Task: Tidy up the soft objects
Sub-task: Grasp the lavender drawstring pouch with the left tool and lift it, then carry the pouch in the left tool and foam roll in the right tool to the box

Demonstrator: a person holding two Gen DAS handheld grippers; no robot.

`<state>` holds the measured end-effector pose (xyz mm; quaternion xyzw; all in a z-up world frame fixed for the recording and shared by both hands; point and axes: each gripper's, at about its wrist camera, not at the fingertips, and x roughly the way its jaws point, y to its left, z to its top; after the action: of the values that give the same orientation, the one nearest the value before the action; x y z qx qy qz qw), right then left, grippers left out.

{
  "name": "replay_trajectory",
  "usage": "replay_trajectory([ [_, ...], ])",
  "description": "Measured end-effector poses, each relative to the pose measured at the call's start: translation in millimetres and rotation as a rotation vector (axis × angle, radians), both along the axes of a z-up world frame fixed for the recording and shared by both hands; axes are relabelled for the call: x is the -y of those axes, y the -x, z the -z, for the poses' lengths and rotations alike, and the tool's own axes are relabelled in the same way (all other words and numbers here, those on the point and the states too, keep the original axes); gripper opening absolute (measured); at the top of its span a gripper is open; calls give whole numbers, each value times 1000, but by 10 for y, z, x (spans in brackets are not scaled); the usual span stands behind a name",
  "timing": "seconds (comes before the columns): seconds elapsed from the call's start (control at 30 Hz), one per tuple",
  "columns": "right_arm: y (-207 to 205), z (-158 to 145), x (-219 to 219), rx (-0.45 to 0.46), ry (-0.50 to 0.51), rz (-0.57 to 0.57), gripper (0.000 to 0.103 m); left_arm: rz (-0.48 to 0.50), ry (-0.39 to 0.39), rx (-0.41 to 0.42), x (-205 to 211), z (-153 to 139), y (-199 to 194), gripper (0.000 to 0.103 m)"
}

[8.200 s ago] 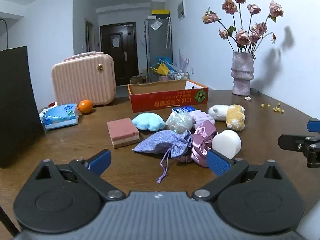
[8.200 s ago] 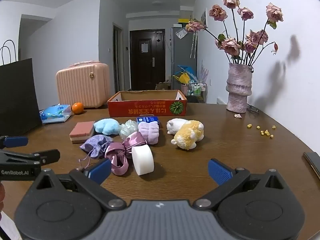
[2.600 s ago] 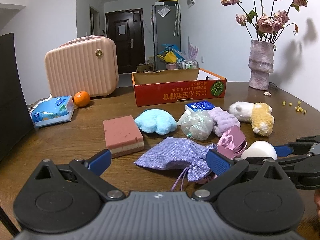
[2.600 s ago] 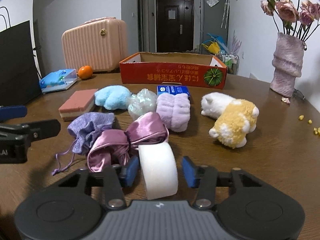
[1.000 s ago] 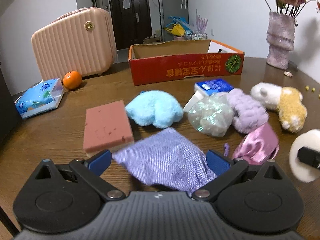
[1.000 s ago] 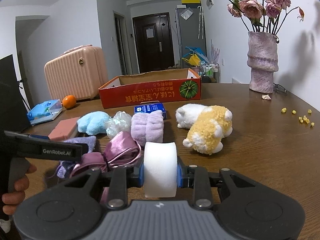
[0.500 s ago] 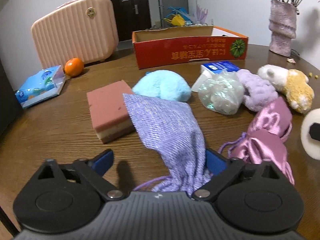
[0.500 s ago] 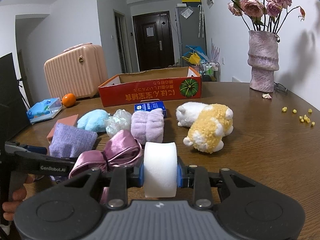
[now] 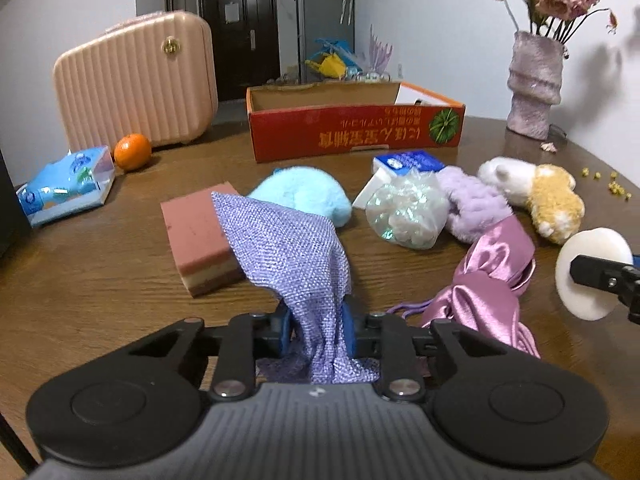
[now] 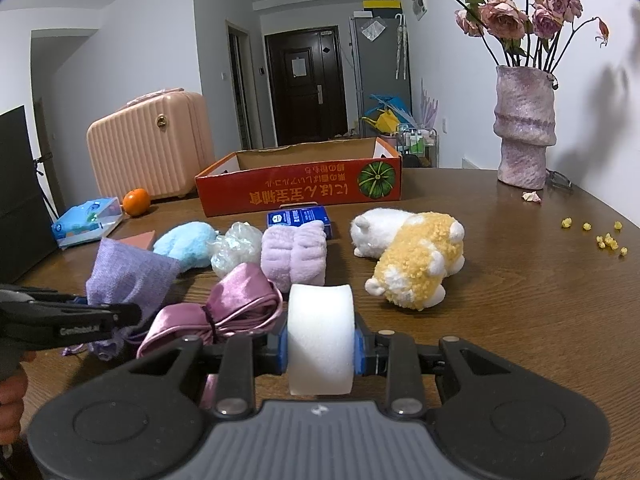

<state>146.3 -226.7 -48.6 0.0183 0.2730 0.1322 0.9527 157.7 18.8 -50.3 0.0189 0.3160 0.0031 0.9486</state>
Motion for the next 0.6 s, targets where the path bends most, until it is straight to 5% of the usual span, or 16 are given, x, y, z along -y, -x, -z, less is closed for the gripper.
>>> replay_trajectory([
  [0.6, -46, -300, -24, 103, 40, -11, 29, 17, 1, 141, 62, -402, 104, 23],
])
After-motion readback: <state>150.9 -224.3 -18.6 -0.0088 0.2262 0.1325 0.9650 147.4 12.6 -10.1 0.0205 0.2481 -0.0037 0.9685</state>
